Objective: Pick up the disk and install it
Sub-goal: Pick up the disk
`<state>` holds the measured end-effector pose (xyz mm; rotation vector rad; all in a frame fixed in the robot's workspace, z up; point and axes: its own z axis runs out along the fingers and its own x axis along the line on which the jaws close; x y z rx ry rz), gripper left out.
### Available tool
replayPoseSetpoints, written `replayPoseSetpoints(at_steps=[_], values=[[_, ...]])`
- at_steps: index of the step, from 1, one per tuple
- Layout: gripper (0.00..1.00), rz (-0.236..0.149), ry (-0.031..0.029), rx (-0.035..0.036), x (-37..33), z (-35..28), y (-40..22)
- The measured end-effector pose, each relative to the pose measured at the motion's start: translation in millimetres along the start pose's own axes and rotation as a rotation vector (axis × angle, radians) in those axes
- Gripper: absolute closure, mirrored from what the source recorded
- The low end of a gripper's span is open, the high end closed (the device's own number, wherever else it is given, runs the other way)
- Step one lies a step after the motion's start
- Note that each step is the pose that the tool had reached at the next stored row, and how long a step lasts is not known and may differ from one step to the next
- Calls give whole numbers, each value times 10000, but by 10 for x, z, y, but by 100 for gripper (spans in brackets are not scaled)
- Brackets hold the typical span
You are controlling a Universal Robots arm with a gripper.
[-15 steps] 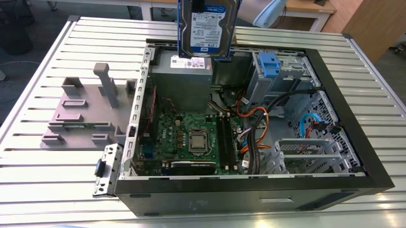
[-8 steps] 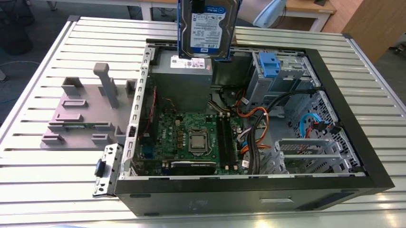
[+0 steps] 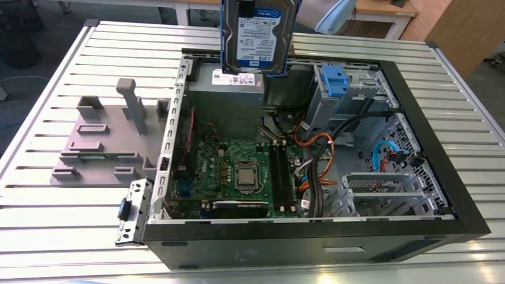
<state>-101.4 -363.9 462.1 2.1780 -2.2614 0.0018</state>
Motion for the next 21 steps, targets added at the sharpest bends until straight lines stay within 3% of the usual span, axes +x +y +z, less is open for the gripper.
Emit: replayPoseSetpoints(at_steps=[21], values=[[64,0,0,0,63,0,-2]])
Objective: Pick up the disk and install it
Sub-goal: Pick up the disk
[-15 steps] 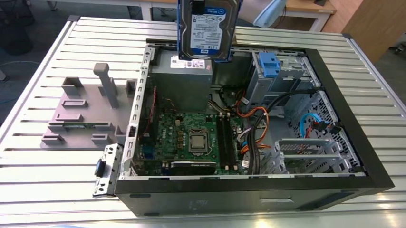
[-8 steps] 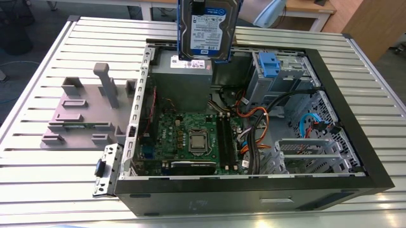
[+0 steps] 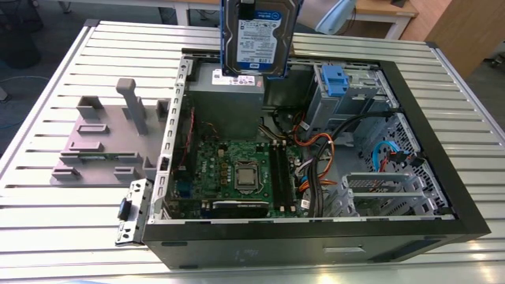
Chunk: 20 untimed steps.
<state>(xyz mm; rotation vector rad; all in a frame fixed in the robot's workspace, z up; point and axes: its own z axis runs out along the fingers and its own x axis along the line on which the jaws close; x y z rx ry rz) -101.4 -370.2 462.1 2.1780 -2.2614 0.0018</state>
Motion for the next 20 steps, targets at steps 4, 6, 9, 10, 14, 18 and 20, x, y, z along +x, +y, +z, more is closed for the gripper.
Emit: replayPoseSetpoints(at_steps=[4,6,9,10,14,18,20], values=[[64,0,0,0,13,0,0],[64,0,0,0,20,0,-1],[64,0,0,0,29,0,-1],[64,0,0,0,32,0,-1],[64,0,0,0,46,0,-2],[64,0,0,0,58,0,-2],[64,0,0,0,64,0,-2]])
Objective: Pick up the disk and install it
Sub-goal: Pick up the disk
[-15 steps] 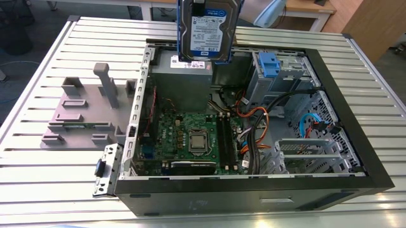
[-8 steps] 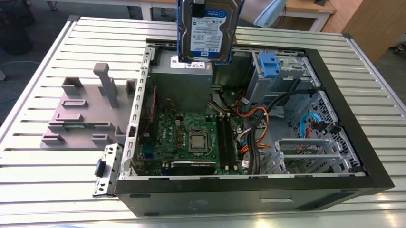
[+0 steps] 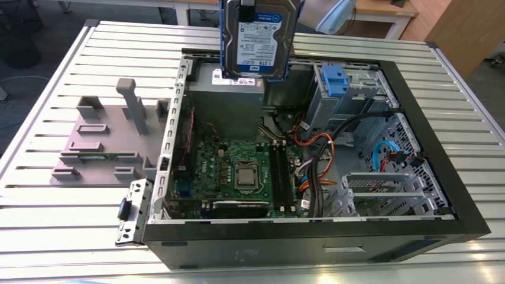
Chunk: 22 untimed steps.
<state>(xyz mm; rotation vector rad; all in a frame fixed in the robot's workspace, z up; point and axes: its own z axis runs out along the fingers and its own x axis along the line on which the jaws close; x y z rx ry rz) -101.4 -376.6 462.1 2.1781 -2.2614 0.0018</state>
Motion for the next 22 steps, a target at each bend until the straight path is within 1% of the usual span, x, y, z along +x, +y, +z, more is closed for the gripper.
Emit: replayPoseSetpoints(at_steps=[22], values=[[64,1,0,0,69,0,-2]])
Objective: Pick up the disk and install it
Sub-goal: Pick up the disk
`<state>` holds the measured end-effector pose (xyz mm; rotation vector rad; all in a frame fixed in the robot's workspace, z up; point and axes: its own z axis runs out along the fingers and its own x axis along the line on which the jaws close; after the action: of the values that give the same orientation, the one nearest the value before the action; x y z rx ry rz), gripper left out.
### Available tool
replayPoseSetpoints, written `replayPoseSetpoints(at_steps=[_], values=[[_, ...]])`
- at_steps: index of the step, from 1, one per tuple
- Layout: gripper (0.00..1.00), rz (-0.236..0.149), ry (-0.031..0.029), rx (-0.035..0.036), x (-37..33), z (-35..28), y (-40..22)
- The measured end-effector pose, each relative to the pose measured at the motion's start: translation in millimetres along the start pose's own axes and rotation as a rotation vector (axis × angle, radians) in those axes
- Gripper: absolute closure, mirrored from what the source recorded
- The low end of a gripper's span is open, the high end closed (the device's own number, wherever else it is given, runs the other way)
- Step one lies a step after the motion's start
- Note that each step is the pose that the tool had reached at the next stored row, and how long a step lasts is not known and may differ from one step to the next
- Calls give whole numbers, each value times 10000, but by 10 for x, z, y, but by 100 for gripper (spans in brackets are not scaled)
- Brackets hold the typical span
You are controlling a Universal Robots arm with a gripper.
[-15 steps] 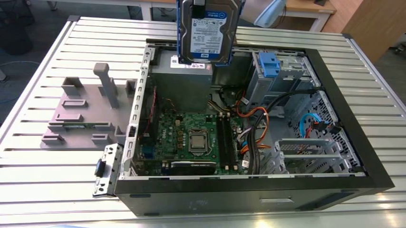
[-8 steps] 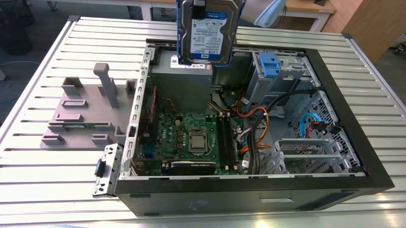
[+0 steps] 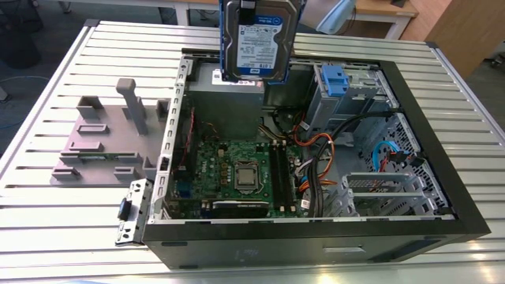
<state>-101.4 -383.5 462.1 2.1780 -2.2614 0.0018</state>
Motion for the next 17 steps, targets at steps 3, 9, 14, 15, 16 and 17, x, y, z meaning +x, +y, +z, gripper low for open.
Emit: replayPoseSetpoints(at_steps=[3,9,14,15,16,17], values=[[64,0,0,0,10,0,0],[64,0,0,0,29,0,-1],[64,0,0,-1,44,0,-2],[64,0,0,-1,47,0,-2],[64,0,1,-1,50,0,-2],[64,0,0,0,53,0,-2]])
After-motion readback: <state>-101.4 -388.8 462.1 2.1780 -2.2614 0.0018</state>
